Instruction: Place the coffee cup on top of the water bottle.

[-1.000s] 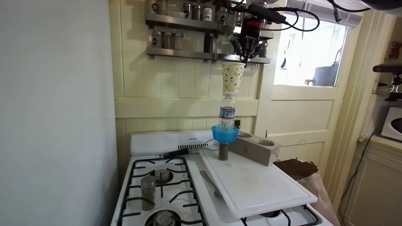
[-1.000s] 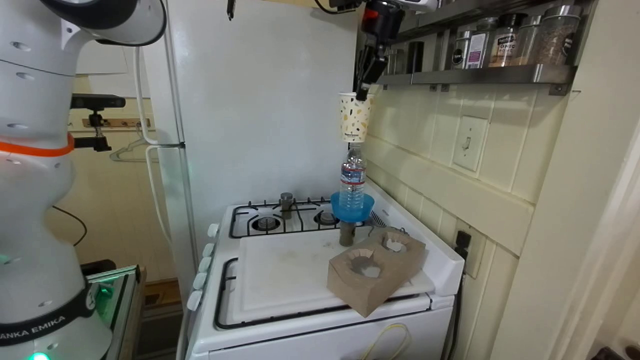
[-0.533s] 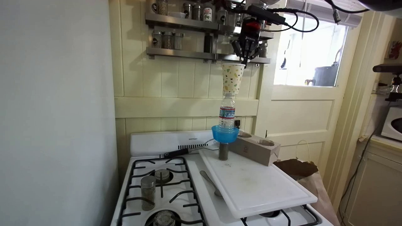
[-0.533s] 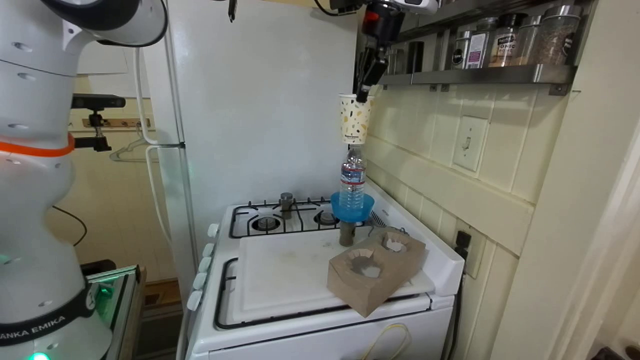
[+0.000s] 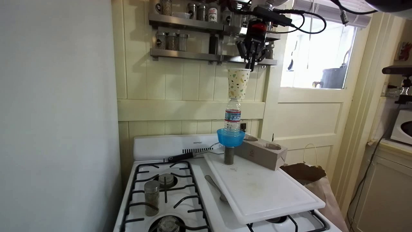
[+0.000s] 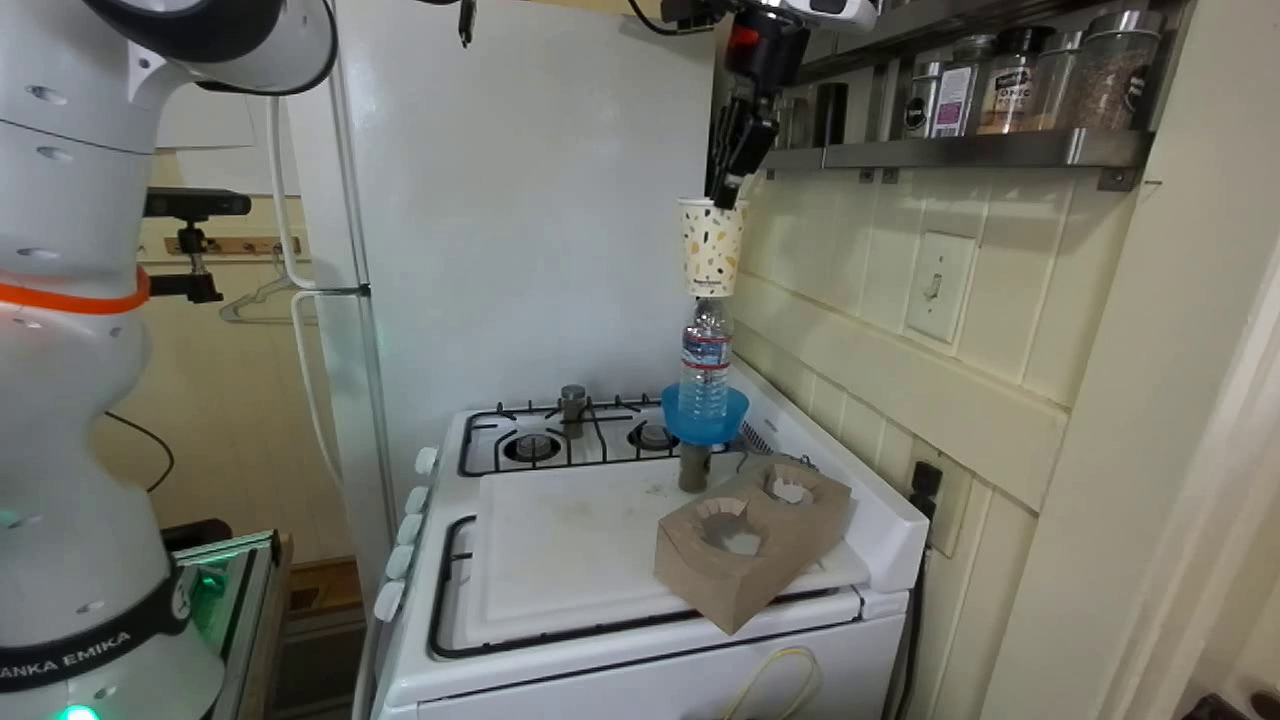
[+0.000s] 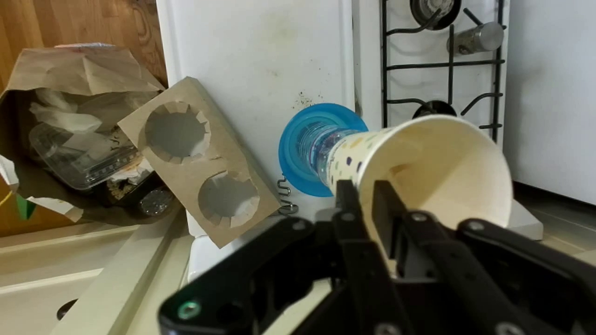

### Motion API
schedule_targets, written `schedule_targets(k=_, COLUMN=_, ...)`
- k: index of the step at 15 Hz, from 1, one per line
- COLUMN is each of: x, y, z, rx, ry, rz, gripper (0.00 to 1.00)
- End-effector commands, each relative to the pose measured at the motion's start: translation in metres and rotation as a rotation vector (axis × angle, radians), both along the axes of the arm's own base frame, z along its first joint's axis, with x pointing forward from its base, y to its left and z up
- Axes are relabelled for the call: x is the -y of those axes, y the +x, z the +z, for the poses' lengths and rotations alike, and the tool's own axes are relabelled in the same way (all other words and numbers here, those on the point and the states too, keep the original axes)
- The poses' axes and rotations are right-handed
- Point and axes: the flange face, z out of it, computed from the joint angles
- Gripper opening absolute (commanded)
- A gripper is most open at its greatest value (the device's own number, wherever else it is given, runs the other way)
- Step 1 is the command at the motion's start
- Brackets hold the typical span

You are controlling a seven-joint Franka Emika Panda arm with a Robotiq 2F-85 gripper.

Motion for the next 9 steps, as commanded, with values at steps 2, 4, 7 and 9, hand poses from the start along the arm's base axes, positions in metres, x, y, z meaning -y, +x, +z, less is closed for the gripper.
schedule_targets(k=2, x=-0.0020, y=0.0012, z=0.0005, rx=-0.002, ry=-0.016, rz=-0.016, gripper=0.58)
schedule_targets(k=4, x=-0.0021, y=0.0012, z=0.0004, rx=-0.002, ry=-0.016, rz=-0.019, gripper=0.71)
schedule_targets(k=7, x=-0.0023, y=0.0010, z=0.0004, rx=-0.004, ry=-0.016, rz=-0.022, gripper=0.95)
schedule_targets(k=9, x=-0.0024, y=0.0009, z=0.0008, rx=-0.003, ry=-0.016, rz=-0.024, gripper=1.00)
